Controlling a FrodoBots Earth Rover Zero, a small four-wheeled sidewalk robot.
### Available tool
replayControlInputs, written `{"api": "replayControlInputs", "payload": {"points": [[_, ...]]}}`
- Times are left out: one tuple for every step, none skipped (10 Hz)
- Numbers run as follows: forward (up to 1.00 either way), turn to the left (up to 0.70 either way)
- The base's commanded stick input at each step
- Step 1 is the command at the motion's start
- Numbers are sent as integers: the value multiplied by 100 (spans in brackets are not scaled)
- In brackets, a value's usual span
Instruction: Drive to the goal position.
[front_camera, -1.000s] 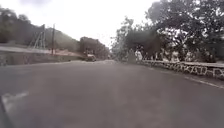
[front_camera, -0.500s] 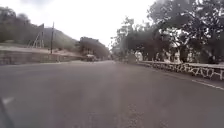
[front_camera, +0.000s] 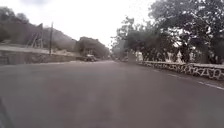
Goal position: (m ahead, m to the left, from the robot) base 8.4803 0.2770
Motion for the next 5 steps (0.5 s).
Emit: {"api": "replayControlInputs", "payload": {"points": [[70,0],[70,0],[70,0],[70,0],[70,0]]}}
